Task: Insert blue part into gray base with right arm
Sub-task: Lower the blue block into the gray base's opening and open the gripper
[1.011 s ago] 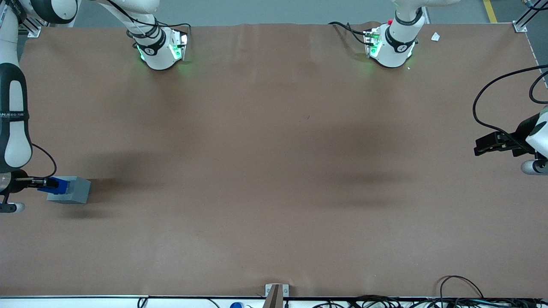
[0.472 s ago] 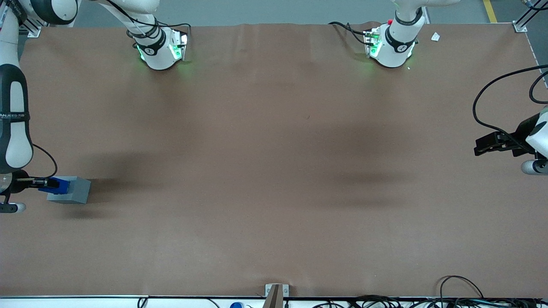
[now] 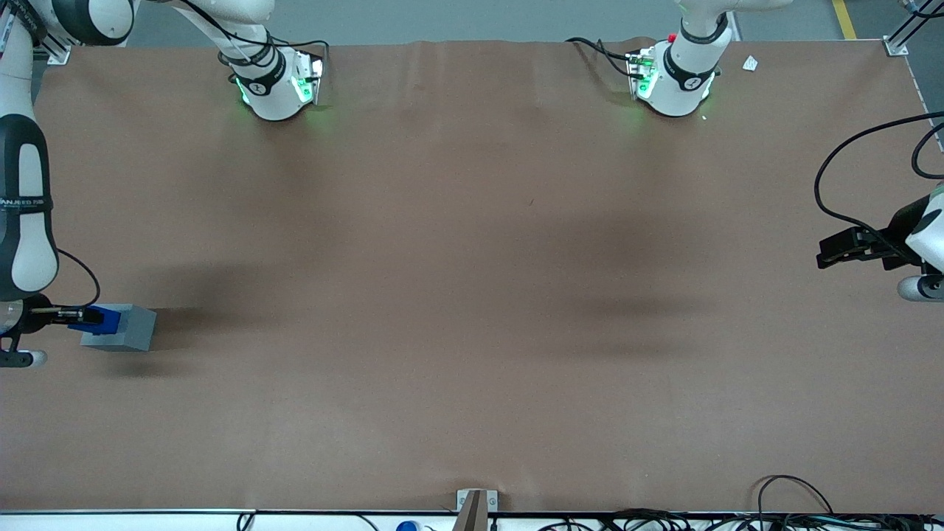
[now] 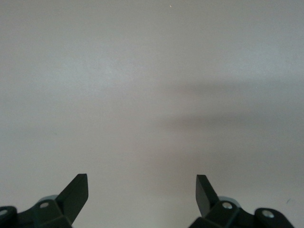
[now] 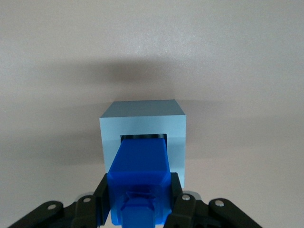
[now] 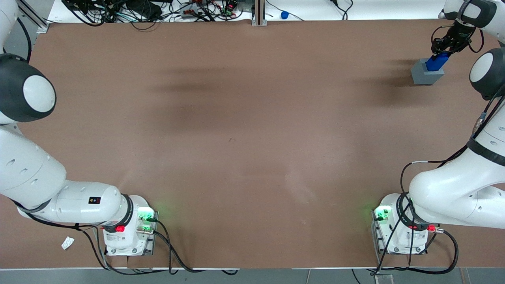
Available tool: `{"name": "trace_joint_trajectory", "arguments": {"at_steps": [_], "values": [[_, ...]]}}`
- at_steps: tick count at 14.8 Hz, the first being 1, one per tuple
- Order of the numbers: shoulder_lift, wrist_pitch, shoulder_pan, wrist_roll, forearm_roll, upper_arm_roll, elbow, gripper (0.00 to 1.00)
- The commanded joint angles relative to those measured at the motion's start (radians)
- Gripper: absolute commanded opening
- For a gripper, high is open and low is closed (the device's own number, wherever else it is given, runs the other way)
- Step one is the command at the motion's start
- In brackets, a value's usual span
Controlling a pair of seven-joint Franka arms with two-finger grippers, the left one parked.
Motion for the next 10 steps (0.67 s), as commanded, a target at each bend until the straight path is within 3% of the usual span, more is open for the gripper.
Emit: {"name": "trace_joint_trajectory", "arguments": {"at_steps": [1,10], "values": [[0.014,-0.006,-0.019,-0.013,-0.010,0.017,0.025,0.05],[0.025,-0.006,-0.017,-0.013,-0.010,0.017,0.042,0.05]]}}
